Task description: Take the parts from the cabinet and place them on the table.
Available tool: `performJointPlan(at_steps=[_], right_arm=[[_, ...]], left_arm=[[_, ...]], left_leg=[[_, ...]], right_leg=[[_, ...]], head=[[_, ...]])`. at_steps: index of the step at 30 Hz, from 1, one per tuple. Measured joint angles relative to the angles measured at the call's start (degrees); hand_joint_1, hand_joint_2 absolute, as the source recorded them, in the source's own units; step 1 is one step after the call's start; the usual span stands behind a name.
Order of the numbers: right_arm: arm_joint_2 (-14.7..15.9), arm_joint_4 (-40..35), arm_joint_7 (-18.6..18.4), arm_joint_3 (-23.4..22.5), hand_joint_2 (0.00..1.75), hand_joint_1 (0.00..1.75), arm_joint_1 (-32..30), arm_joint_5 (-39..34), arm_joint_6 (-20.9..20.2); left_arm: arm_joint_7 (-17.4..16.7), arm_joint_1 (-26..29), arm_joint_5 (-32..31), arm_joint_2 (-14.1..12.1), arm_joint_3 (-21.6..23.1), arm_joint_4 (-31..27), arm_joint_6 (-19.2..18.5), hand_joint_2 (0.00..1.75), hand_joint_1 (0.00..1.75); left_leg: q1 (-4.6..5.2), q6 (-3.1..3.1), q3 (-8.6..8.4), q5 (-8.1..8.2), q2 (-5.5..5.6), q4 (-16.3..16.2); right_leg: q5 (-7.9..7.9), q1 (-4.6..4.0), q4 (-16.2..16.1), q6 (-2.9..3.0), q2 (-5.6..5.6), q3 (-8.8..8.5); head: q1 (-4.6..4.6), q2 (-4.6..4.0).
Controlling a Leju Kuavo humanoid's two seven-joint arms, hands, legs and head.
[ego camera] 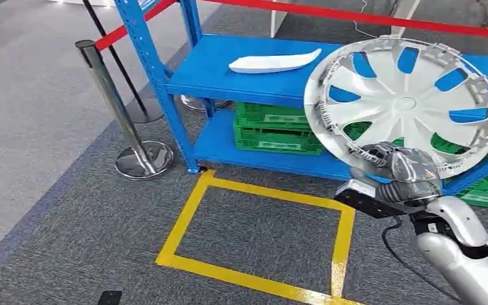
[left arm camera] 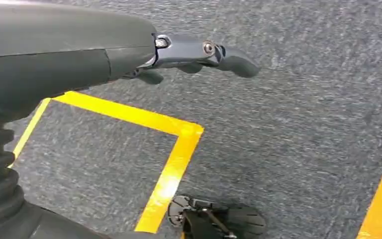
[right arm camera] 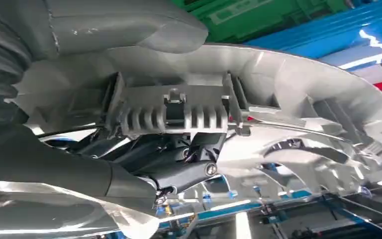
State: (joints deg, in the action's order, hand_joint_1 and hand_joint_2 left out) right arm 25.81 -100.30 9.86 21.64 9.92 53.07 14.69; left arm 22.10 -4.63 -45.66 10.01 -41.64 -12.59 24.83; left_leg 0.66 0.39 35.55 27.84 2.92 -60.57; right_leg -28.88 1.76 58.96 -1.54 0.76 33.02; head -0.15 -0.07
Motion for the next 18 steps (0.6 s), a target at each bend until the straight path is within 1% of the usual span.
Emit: performJointPlan(at_steps=[1, 2, 3, 4, 5, 6, 7, 8, 9, 10, 11, 12, 13, 14, 15, 16, 17, 18], right_arm=[[0.0, -0.02, -0.04, 0.0, 1.75, 1.75, -0.01, -0.02, 0.02], [0.02, -0.02, -0.04, 0.02, 1.75, 1.75, -0.07, -0.02, 0.02], [0.04, -0.02, -0.04, 0.07, 1.75, 1.75, -0.09, 0.0, 0.02], [0.04, -0.02, -0.04, 0.11, 1.75, 1.75, -0.09, 0.0, 0.02], [0.04, -0.02, -0.02, 0.22, 1.75, 1.75, -0.1, 0.02, 0.02], [0.04, -0.02, -0.04, 0.31, 1.75, 1.75, -0.09, 0.07, 0.02], [0.04, -0.02, -0.07, 0.41, 1.75, 1.75, -0.06, 0.09, 0.02], [0.04, -0.02, -0.11, 0.46, 1.75, 1.75, -0.06, 0.11, 0.04], [0.04, -0.02, -0.13, 0.48, 1.75, 1.75, -0.06, 0.11, 0.04], [0.04, -0.02, -0.13, 0.48, 1.75, 1.75, -0.05, 0.11, 0.07], [0.11, -0.02, -0.15, 0.48, 1.75, 1.75, -0.07, 0.13, 0.07], [0.13, -0.02, -0.13, 0.52, 1.75, 1.75, -0.04, 0.15, 0.07], [0.13, -0.02, -0.11, 0.55, 1.75, 1.75, -0.02, 0.15, 0.07], [0.13, -0.04, -0.11, 0.57, 1.75, 1.75, 0.02, 0.15, 0.07], [0.2, -0.11, -0.15, 0.5, 1.75, 1.75, 0.02, 0.15, 0.07], [0.24, -0.18, -0.13, 0.48, 1.75, 1.75, 0.1, 0.13, 0.09], [0.39, -0.15, -0.15, 0.5, 1.75, 1.75, 0.18, 0.15, 0.07], [0.5, -0.15, -0.13, 0.52, 1.75, 1.75, 0.09, 0.18, 0.07]], left_arm=[[0.0, -0.06, 0.0, 0.02, 0.0, 0.0, 0.0, 1.75, 0.0], [0.0, -0.16, 0.0, 0.02, 0.0, 0.0, 0.0, 1.75, 0.0], [-0.02, -0.17, -0.02, 0.02, 0.0, 0.0, 0.0, 1.75, 0.0], [-0.02, -0.13, -0.02, 0.02, 0.0, 0.0, 0.0, 1.75, 0.0], [-0.02, -0.07, -0.02, 0.02, 0.0, 0.0, 0.0, 1.75, 0.0], [-0.02, -0.01, -0.02, 0.02, 0.0, 0.0, 0.0, 1.75, 0.0], [-0.04, 0.0, -0.04, 0.02, 0.0, 0.0, 0.0, 1.75, 0.0], [-0.11, -0.01, -0.11, 0.02, 0.0, 0.0, 0.0, 1.75, 0.0], [-0.13, -0.02, -0.11, 0.0, 0.0, 0.0, 0.0, 1.75, 0.0], [-0.2, -0.1, -0.11, -0.04, 0.0, 0.0, 0.0, 1.75, 0.0], [-0.2, -0.23, -0.11, 0.0, 0.0, 0.0, 0.0, 1.75, 0.0], [-0.2, -0.18, -0.11, 0.0, 0.0, 0.0, 0.0, 1.75, 0.0], [-0.2, -0.08, -0.11, -0.02, 0.0, 0.0, 0.0, 1.75, 0.0], [-0.2, 0.0, -0.11, -0.04, 0.0, 0.0, 0.0, 1.75, 0.0], [-0.26, 0.13, -0.11, 0.02, -0.02, 0.0, 0.0, 1.75, 0.0], [-0.26, 0.04, -0.11, 0.0, -0.02, 0.0, 0.0, 1.75, 0.0], [-0.26, -0.11, -0.13, 0.0, 0.0, 0.0, 0.0, 1.75, 0.0], [-0.26, -0.17, -0.13, 0.09, 0.0, 0.0, 0.0, 1.75, 0.0]], left_leg=[[-0.06, -0.3, 1.17, 1.86, -1.14, -2.85], [-0.21, -0.53, 2.99, 4.04, -1.75, -7.01], [-0.31, -0.7, 5.15, 6.15, -2.11, -11.98], [-0.38, -0.78, 6.86, 7.22, -2.19, -15.82], [-0.42, -0.8, 7.27, 6.89, -2.2, -16.72], [-0.42, -0.69, 6.41, 5.08, -2.21, -15.03], [-0.42, -0.49, 4.68, 2.61, -2.26, -11.33], [-0.34, -0.14, 2.37, -0.08, -2.73, -6.44], [-0.05, 0.43, 0.09, -2.18, -4.37, -1.43], [0.7, 0.68, -0.53, -1.33, -6.06, -0.36], [0.76, 1.0, -0.63, -1.14, -5.64, 0.75], [0.83, 1.12, -0.4, -0.89, -5.27, 1.02], [0.85, 1.19, -0.26, -0.89, -4.76, 1.0], [0.63, 1.56, -0.47, -1.15, -4.21, 1.63], [0.23, 1.9, -1.01, -1.5, -3.86, 2.24], [0.13, 2.22, -1.05, -1.66, -3.42, 2.35], [0.1, 2.41, -0.96, -1.69, -2.93, 2.34], [0.1, 2.48, -0.96, -1.67, -2.46, 2.34]], right_leg=[[-0.04, -0.06, 0.0, 0.27, -0.4, 0.0], [-0.09, -0.16, 0.02, 0.38, -0.88, -0.02], [-0.16, -0.26, 0.03, 0.49, -1.38, -0.01], [-0.19, -0.31, 0.05, 0.54, -1.91, -0.03], [-0.25, -0.36, 0.05, 0.61, -2.32, -0.09], [-0.31, -0.39, 0.05, 0.65, -2.77, -0.2], [-0.42, -0.43, 0.05, 0.66, -3.16, -0.34], [-0.52, -0.5, 0.05, 0.62, -3.56, -0.59], [-0.67, -0.5, -0.01, 0.53, -3.95, -0.75], [-0.77, -0.85, 0.06, 0.3, -4.31, -0.63], [-0.66, -0.83, 0.12, 0.06, -4.59, -0.3], [-0.59, -0.89, 0.13, -0.12, -5.1, -0.09], [-0.48, -0.88, -0.12, -0.35, -5.54, -0.18], [-0.62, -0.93, -0.23, -0.76, -6.09, -0.5], [-1.55, -0.65, 0.28, -0.95, -5.1, -0.06], [-3.06, -0.64, 2.55, -0.94, -2.94, 0.98], [-5.0, -0.6, 6.87, -1.03, -1.74, 3.08], [-6.78, -0.6, 11.52, -1.18, -1.19, 5.41]], head=[[-0.42, 0.0], [-0.35, 0.0], [-0.35, 0.0], [-0.39, 0.0], [-0.35, 0.0], [-0.37, 0.0], [-0.37, 0.0], [-0.37, 0.0], [-0.33, 0.0], [-0.33, 0.0], [-0.33, 0.0], [-0.33, 0.0], [-0.22, 0.0], [-0.37, 0.0], [-0.22, 0.0], [-0.02, 0.0], [0.22, 0.0], [0.31, 0.0]])
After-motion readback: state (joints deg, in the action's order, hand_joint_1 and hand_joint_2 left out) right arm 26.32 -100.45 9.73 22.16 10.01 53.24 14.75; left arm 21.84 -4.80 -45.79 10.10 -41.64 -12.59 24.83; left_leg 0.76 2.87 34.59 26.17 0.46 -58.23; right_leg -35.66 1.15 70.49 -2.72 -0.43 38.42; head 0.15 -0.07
